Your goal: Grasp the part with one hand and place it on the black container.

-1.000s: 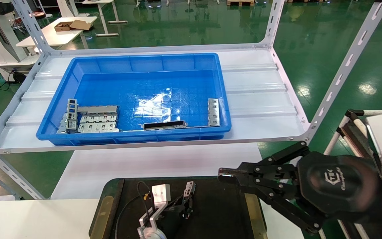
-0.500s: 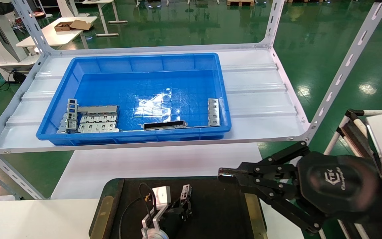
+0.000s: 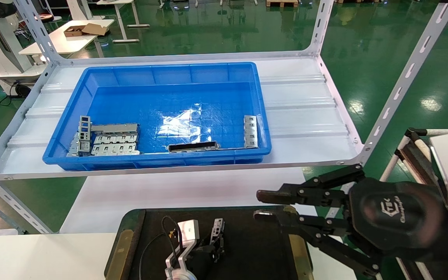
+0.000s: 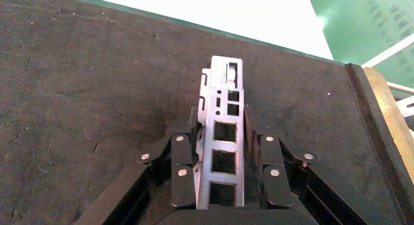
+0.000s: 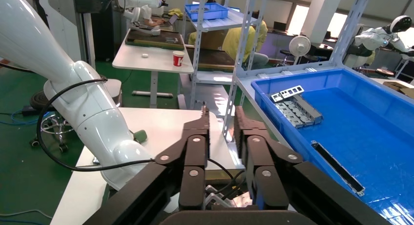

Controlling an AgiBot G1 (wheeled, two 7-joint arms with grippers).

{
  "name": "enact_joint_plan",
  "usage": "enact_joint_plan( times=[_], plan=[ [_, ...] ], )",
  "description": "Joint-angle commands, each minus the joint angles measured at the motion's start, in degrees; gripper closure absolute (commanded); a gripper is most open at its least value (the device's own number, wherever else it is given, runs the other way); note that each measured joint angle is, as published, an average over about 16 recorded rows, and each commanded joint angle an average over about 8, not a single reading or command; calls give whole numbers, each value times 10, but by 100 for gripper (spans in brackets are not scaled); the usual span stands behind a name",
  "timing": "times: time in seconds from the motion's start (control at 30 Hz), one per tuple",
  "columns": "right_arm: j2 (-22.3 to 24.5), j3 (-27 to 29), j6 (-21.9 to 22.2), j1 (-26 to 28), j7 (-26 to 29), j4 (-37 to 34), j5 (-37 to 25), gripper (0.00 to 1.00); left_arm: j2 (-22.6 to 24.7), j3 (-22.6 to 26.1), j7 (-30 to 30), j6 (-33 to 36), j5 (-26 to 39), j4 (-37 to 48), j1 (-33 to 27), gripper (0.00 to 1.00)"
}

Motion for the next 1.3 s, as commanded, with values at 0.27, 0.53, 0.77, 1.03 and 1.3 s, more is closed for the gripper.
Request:
enact_joint_plan(
  times=[0.27, 0.53, 0.77, 1.03, 1.3],
  plan=[
    [0, 0, 0, 0, 0, 0, 0, 0, -22, -1, -6, 17, 15, -19, 0, 0],
    [0, 0, 0, 0, 0, 0, 0, 0, -105, -22, -20, 67, 69, -110, 10, 0],
    [0, 0, 0, 0, 0, 0, 0, 0, -193, -60, -37, 137, 126, -190, 32, 0],
    [0, -1, 0, 0, 0, 0, 0, 0, -265, -138, -45, 257, 178, -209, 69, 0],
    [0, -1, 0, 0, 0, 0, 1, 0, -328, -240, 7, 414, 175, -209, 114, 0]
  ],
)
